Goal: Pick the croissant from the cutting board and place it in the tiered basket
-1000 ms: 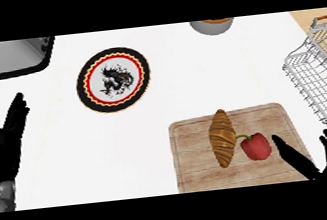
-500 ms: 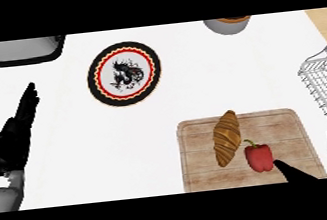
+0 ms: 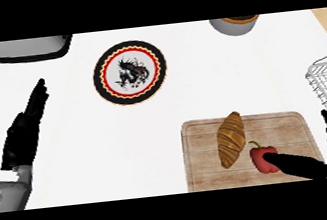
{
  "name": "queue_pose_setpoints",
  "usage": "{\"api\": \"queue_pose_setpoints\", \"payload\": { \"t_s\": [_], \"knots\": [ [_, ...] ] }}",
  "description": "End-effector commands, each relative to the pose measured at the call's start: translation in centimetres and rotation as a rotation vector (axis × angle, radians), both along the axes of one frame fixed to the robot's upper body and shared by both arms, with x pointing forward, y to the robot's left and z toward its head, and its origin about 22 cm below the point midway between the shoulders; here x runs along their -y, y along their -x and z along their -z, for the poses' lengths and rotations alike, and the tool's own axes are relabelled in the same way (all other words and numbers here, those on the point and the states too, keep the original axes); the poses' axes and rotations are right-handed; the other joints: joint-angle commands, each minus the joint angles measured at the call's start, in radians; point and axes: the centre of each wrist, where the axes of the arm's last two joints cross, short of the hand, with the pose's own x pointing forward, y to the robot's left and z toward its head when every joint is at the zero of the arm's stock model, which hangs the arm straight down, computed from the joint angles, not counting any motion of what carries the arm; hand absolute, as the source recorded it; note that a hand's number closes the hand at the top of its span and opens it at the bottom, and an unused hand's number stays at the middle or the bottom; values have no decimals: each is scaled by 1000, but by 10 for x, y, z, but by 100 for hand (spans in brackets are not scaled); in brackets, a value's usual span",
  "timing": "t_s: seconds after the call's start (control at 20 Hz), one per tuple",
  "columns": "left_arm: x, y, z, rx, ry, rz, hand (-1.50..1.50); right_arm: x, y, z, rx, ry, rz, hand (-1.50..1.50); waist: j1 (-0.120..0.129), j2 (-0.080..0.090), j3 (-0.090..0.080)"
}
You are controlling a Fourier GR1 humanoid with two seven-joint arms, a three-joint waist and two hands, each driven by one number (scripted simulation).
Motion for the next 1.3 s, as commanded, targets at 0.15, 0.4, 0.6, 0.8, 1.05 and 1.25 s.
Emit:
{"api": "queue_pose_setpoints", "payload": {
  "t_s": [0.15,0.4,0.6,0.8,1.05,1.25],
  "knots": [
    [8,0,4,-9,12,0,0,-17,-27,-5,-255,-48,67,-150,-1,0,3],
    [5,-13,-3,-5,17,-15,0,-34,-36,4,-293,-60,48,-150,-15,-1,3],
    [-3,-10,2,-14,-12,-24,0,-49,-40,10,-311,-50,41,-150,-17,-3,3],
    [1,2,6,-3,-1,-35,0,-57,-38,6,-330,-6,14,-150,-11,-8,3],
    [-7,-6,0,-12,19,-7,0,-71,-41,11,-357,63,32,-150,-19,-6,3],
    [-1,-5,4,-5,-6,-21,0,-76,-43,12,-376,114,14,-150,-21,-7,4]
  ]
}}
